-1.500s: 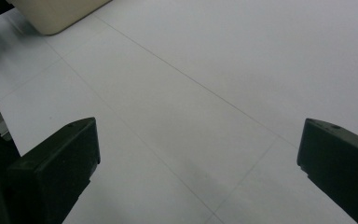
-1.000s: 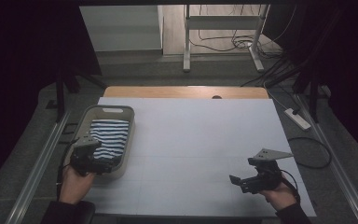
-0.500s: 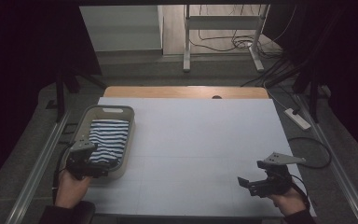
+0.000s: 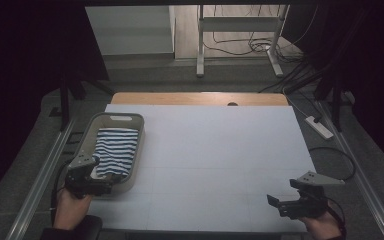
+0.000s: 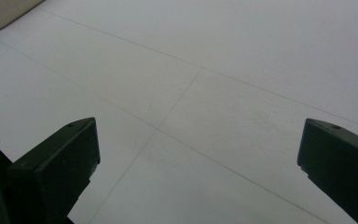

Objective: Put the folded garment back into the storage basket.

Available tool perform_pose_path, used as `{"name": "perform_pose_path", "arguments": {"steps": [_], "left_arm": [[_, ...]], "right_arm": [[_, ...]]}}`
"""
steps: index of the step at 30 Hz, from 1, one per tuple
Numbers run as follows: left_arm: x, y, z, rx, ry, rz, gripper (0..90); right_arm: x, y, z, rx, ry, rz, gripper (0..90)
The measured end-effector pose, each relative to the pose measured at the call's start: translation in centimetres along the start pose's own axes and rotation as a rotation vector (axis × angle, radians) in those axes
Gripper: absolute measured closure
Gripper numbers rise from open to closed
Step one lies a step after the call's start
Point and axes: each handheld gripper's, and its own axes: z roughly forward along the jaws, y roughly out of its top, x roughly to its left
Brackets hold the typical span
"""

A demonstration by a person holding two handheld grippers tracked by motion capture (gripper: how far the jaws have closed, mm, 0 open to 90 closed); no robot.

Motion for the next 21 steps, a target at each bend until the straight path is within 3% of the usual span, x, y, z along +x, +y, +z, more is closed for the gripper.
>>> {"name": "perform_pose_path", "arguments": {"steps": [14,21], "left_arm": [[0.0,-1.8,-1.2,-0.034,0.026,-0.009,0.0],[0.0,-2.1,-1.1,-0.020,0.018,-0.003,0.0]], "right_arm": [[0.0,-1.6,-1.8,0.017,-0.061,0.032,0.0],[0.0,-1.6,-1.8,0.030,-0.075,0.033,0.0]]}}
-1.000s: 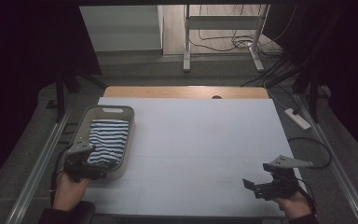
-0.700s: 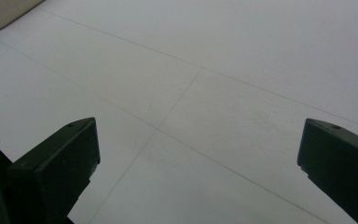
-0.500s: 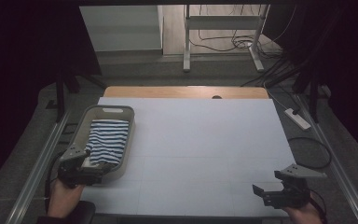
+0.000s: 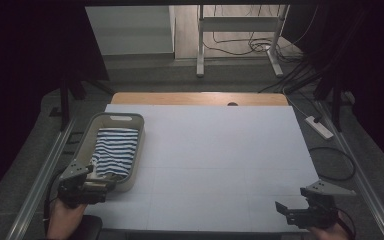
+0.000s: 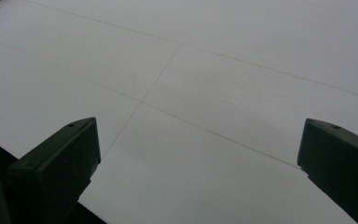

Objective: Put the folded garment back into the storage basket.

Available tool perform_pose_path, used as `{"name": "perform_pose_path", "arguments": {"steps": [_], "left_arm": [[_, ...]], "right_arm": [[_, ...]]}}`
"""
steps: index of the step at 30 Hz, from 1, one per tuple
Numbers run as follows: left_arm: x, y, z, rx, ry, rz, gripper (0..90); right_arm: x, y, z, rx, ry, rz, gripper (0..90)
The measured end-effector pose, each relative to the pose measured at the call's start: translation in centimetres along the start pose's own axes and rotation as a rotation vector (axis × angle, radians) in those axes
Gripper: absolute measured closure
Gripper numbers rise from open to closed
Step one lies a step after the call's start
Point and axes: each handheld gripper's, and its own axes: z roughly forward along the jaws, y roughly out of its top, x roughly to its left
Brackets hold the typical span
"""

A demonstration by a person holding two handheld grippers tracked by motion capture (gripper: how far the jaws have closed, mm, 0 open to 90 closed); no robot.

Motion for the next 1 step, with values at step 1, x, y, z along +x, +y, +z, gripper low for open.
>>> {"name": "perform_pose_path", "arguments": {"steps": [1], "left_arm": [[-0.02,0.03,0.04,0.002,0.000,0.001,0.0]], "right_arm": [[-0.02,-0.01,0.02,0.002,0.000,0.001,0.0]]}}
